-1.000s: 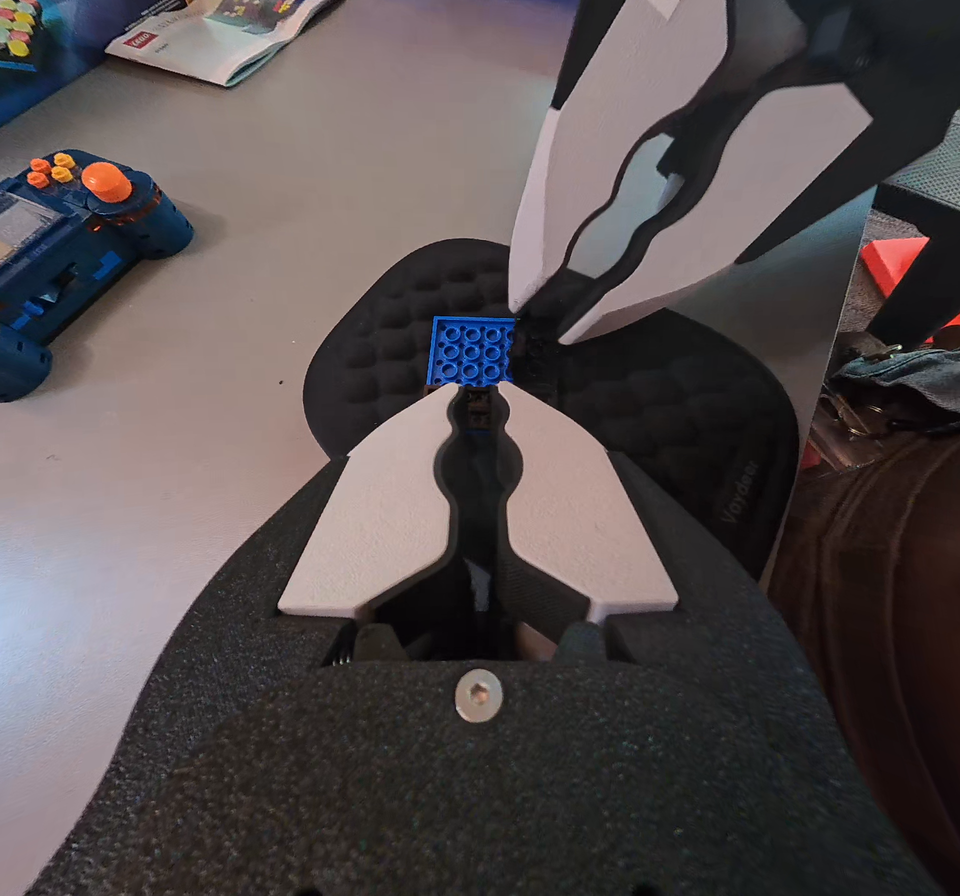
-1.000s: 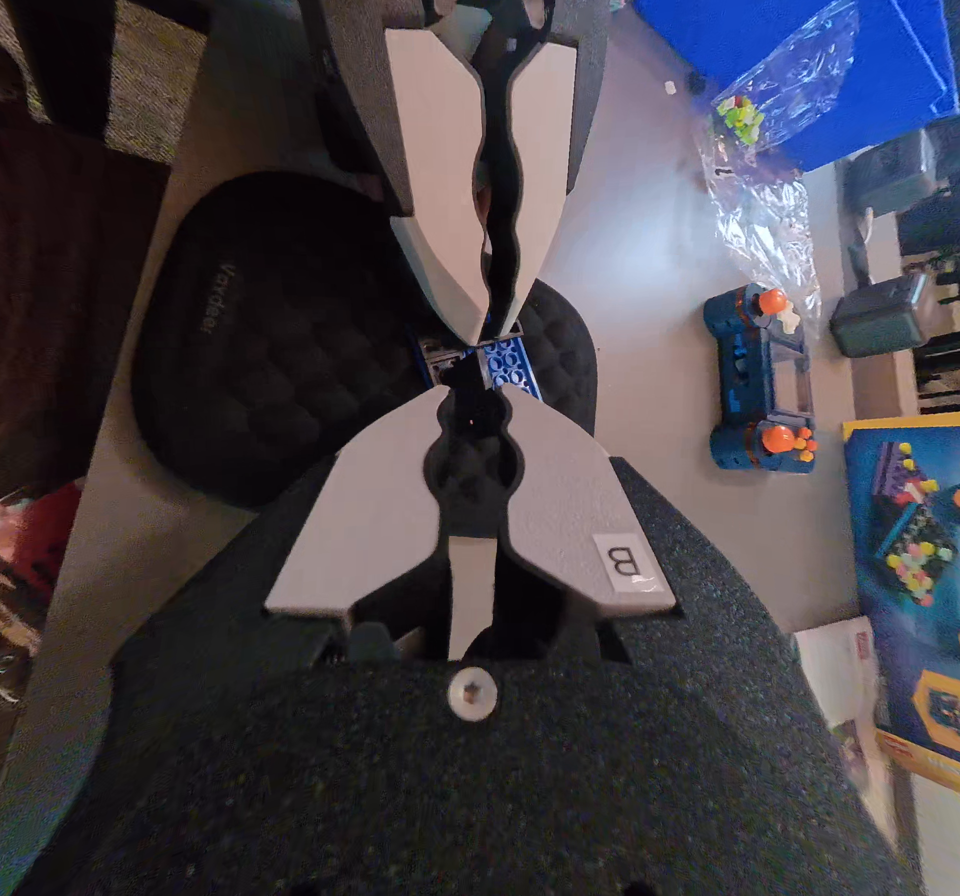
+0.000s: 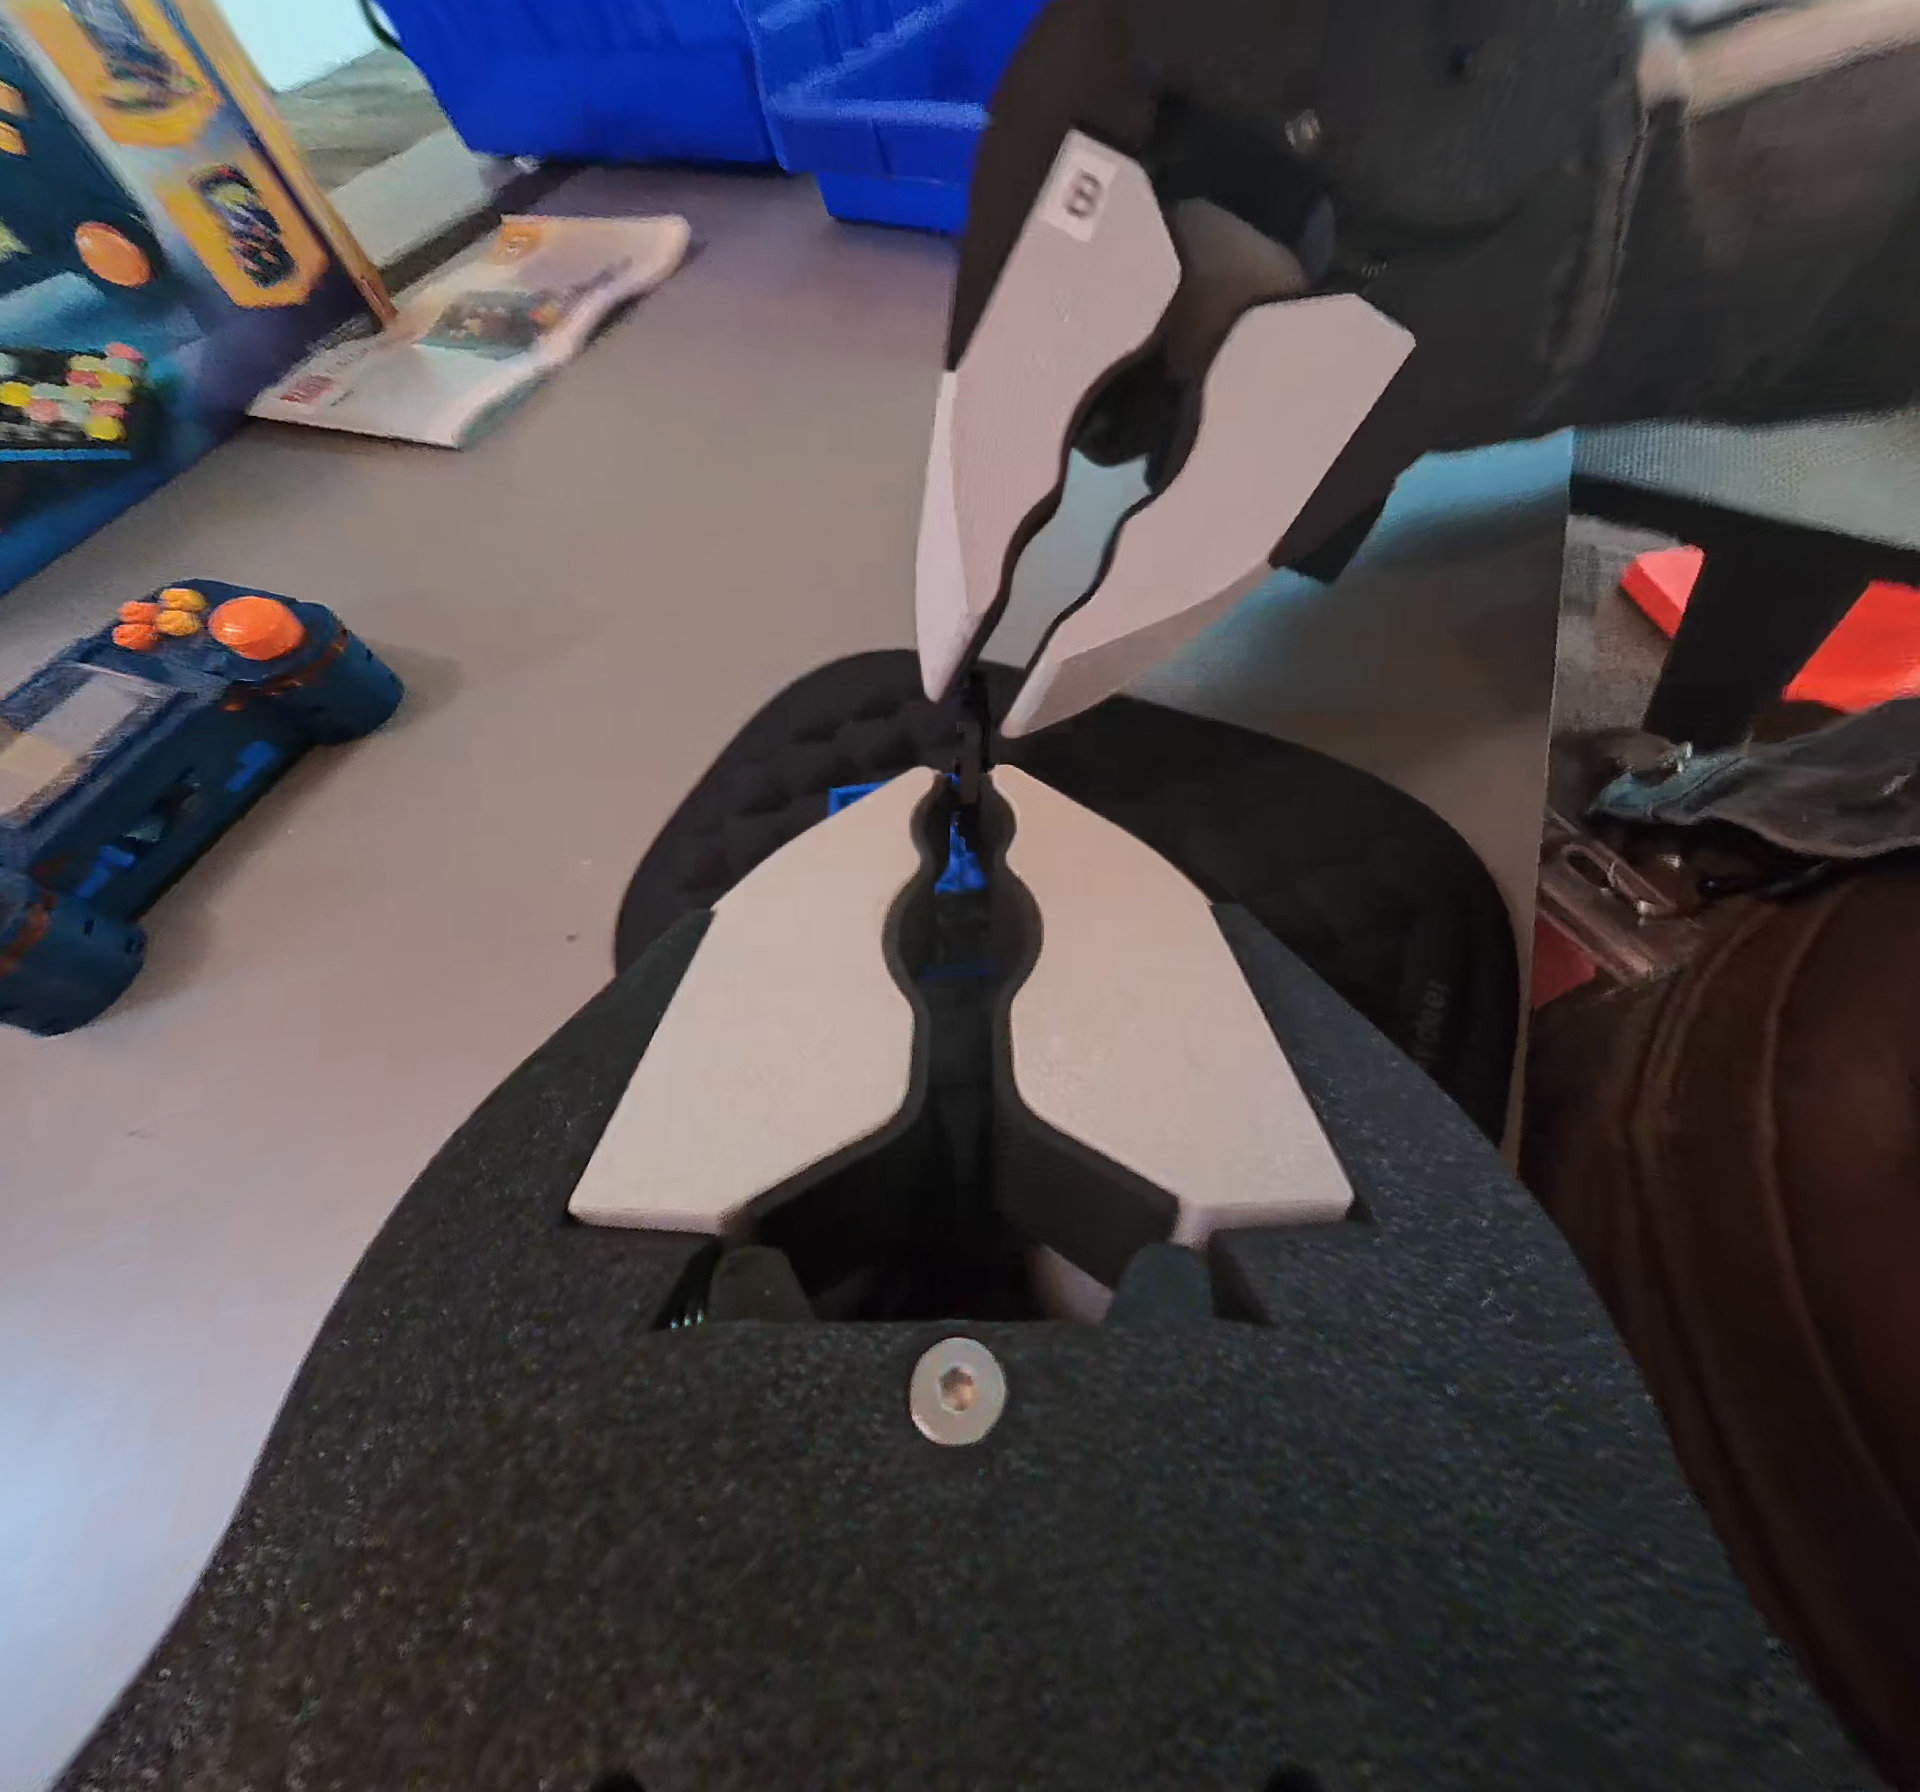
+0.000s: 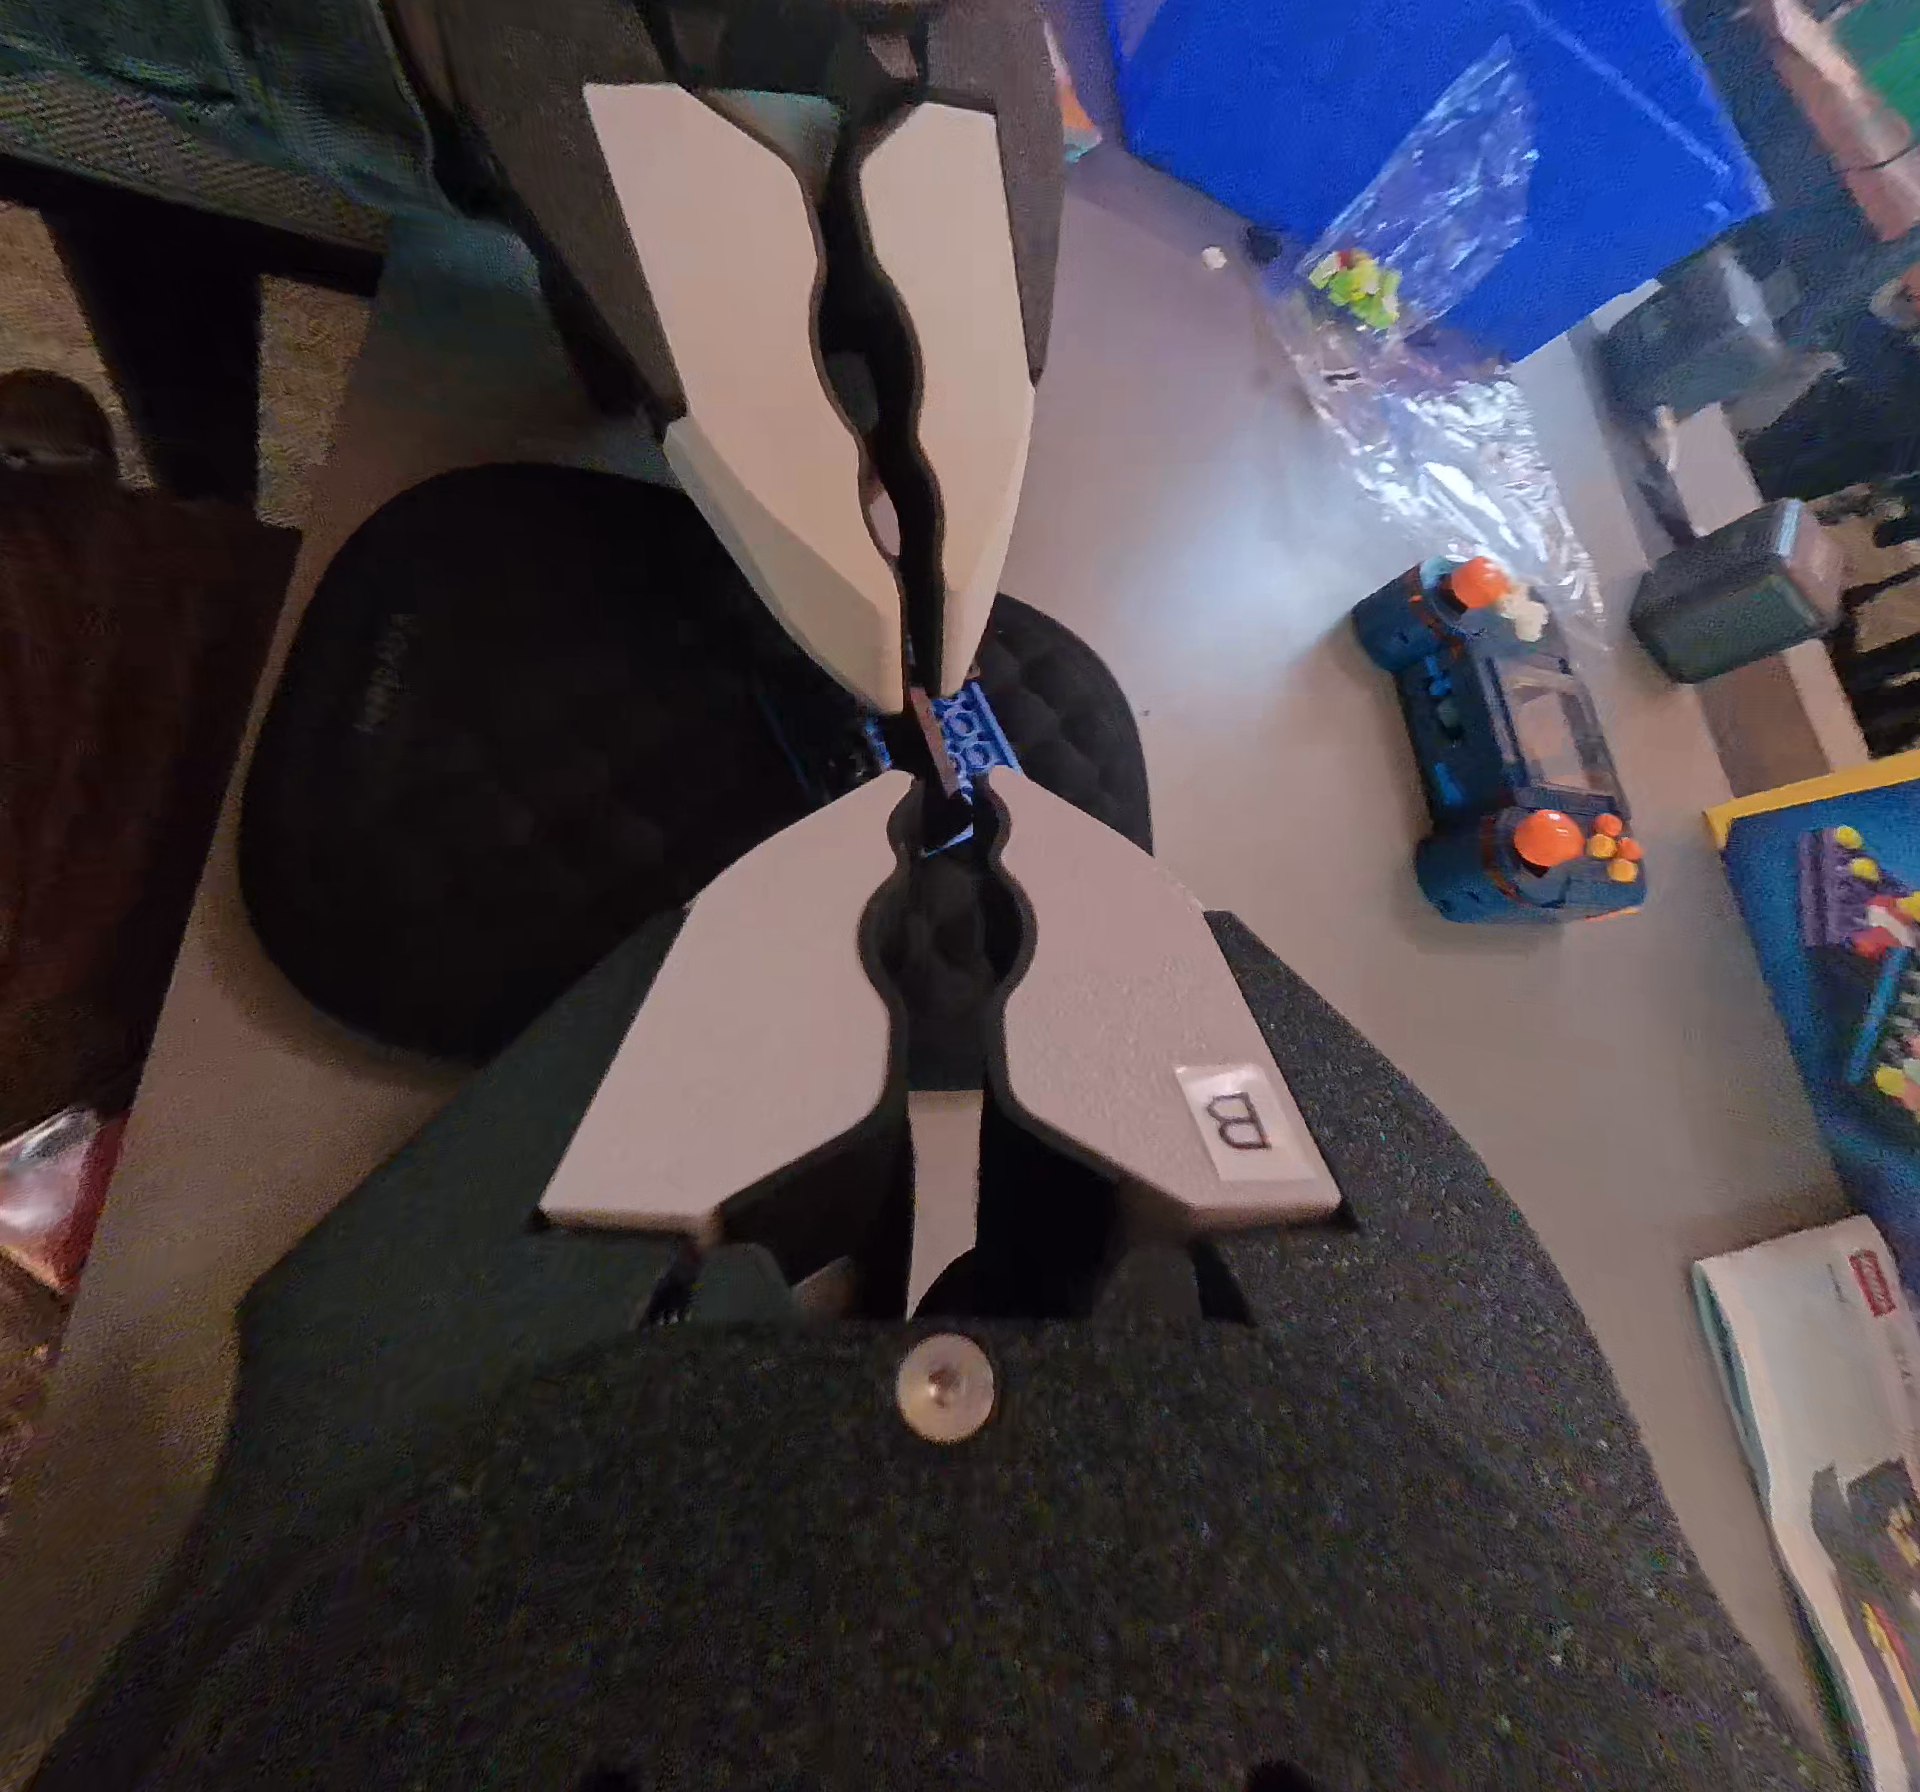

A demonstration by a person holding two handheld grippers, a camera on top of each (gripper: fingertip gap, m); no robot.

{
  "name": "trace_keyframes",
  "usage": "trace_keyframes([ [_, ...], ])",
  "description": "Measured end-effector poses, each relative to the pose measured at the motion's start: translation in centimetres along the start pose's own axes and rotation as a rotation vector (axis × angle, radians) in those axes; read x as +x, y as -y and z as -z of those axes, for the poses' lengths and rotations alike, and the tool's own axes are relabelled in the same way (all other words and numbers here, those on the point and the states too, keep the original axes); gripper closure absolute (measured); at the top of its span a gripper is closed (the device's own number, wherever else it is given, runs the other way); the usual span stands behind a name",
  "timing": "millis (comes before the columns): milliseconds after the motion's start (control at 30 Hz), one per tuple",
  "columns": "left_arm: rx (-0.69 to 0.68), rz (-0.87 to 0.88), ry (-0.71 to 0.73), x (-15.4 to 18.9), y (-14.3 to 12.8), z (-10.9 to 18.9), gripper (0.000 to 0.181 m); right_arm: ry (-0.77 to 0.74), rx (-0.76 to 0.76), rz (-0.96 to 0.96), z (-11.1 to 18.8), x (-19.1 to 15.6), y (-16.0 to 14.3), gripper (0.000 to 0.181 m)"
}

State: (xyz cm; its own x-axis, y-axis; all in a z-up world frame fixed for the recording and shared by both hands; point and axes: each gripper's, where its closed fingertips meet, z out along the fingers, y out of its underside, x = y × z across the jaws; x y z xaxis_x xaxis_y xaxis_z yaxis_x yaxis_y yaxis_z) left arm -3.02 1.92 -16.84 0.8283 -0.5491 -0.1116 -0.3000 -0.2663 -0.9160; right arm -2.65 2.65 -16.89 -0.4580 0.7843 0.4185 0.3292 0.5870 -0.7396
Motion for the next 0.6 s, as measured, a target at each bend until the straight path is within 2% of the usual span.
trace_keyframes([
  [133, 0.248, 0.170, 0.127, -4.2, 3.0, 4.7, 0.177, -0.121, 0.147, -0.095, 1.9, 2.1, 1.2, 0.171],
  [233, 0.394, 0.292, 0.262, -8.7, 3.5, 9.7, 0.178, -0.140, 0.206, -0.230, 2.6, 2.7, 0.4, 0.172],
  [300, 0.395, 0.290, 0.393, -11.4, 2.9, 12.7, 0.177, -0.156, 0.211, -0.264, 2.5, 2.5, -0.5, 0.172],
  [367, 0.383, 0.277, 0.584, -14.8, 2.3, 16.9, 0.177, -0.178, 0.212, -0.285, 2.3, 2.3, -1.2, 0.172],
  [467, 0.318, 0.277, 0.993, -21.5, 0.4, 25.7, 0.178, -0.193, 0.205, -0.297, 2.0, 1.9, -1.8, 0.172],
  [500, 0.291, 0.294, 1.084, -23.5, -0.5, 28.1, 0.178, -0.209, 0.206, -0.285, 2.1, 2.0, -1.7, 0.172],
  [533, 0.250, 0.332, 1.107, -25.0, -1.5, 29.4, 0.178, -0.216, 0.205, -0.277, 2.0, 2.0, -1.7, 0.173],
  [567, 0.192, 0.403, 1.061, -26.1, -2.7, 29.4, 0.177, -0.220, 0.200, -0.273, 2.0, 2.0, -1.7, 0.173],
  [600, 0.151, 0.482, 0.991, -26.8, -3.5, 29.0, 0.163, -0.219, 0.196, -0.269, 1.9, 1.9, -1.8, 0.173],
])
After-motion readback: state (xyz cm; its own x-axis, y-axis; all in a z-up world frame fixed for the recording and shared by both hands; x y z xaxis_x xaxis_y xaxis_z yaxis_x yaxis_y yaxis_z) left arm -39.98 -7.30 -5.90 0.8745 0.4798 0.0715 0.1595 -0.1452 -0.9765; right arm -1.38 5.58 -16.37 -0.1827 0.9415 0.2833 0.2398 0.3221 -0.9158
